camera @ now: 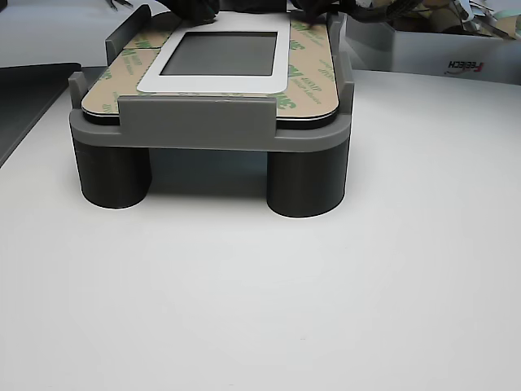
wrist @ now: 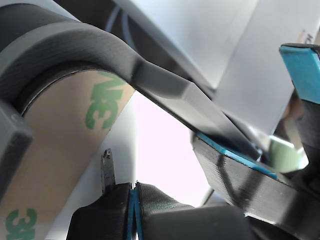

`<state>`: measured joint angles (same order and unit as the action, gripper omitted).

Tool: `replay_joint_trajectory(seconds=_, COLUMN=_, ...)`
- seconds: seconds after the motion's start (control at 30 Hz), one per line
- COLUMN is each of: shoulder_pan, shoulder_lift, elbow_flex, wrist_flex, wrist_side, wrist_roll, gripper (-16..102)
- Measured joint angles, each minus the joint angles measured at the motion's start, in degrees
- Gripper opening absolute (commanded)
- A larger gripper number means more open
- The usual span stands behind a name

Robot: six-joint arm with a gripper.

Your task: Peel off protective film from adhesive tape.

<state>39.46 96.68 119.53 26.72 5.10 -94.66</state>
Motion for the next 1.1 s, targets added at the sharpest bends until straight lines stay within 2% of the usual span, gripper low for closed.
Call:
replay_joint_trajectory(seconds=0.5, shoulder_pan=-0.09, shoulder_lift=0.62, elbow_flex=1.76, wrist_flex=-1.32, wrist_side=-0.09, wrist_roll=0.35, gripper=-11)
replay_joint_trajectory(seconds=1.1, shoulder_pan=0.18, shoulder_lift=0.62, elbow_flex=0.53, wrist_flex=0.70, wrist_side=0.09, wrist_roll=0.97, gripper=-11)
